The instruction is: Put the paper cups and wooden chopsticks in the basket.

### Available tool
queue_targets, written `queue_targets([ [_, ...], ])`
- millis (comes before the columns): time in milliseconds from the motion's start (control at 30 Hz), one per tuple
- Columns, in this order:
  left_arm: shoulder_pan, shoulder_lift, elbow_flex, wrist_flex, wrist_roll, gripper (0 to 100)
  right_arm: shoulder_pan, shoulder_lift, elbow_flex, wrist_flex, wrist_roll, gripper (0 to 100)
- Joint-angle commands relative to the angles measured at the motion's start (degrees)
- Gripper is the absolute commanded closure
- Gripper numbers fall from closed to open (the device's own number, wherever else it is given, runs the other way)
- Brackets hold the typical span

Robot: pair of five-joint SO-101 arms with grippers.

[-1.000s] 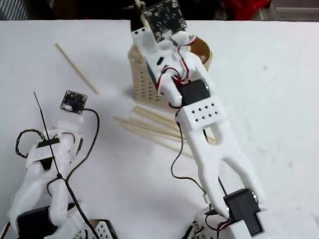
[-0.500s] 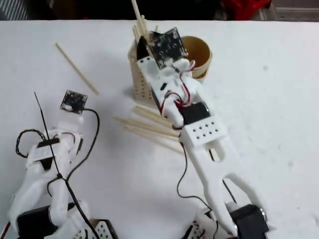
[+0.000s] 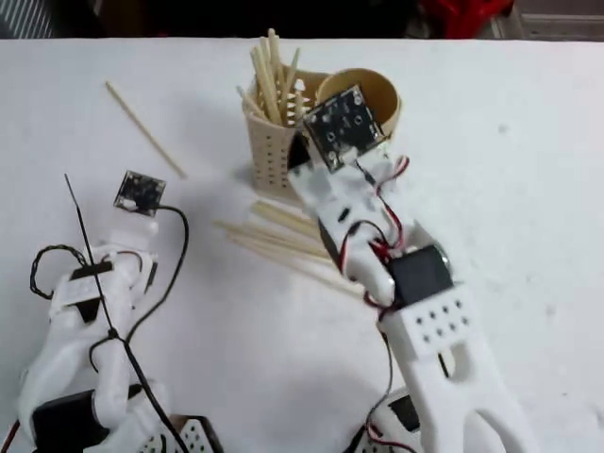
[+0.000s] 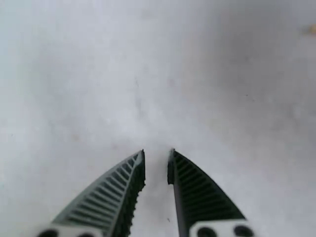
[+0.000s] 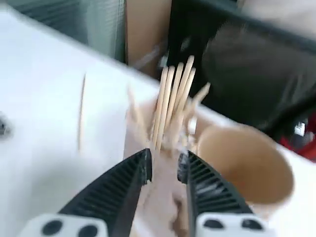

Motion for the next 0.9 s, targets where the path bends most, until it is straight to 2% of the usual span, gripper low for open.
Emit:
queue_targets([
  [0,0.8,-1.8,0.1,-0.9,-0.6,90,-7.0,-2.9,-3.2,13.9,8.8,90.2],
  [133,0.8,-1.8,0.1,-0.9,-0.6,90,-13.7,-0.3,0.4,17.0,12.7,90.0],
  [567,0.8,-1.8,0.1,-0.9,-0.6,90,-14.1,30.5,8.3,1.7,19.4,89.9],
  [867,0.8,-1.8,0.1,-0.9,-0.6,90,-14.1,38.5,8.2,-2.5,21.6,89.9],
])
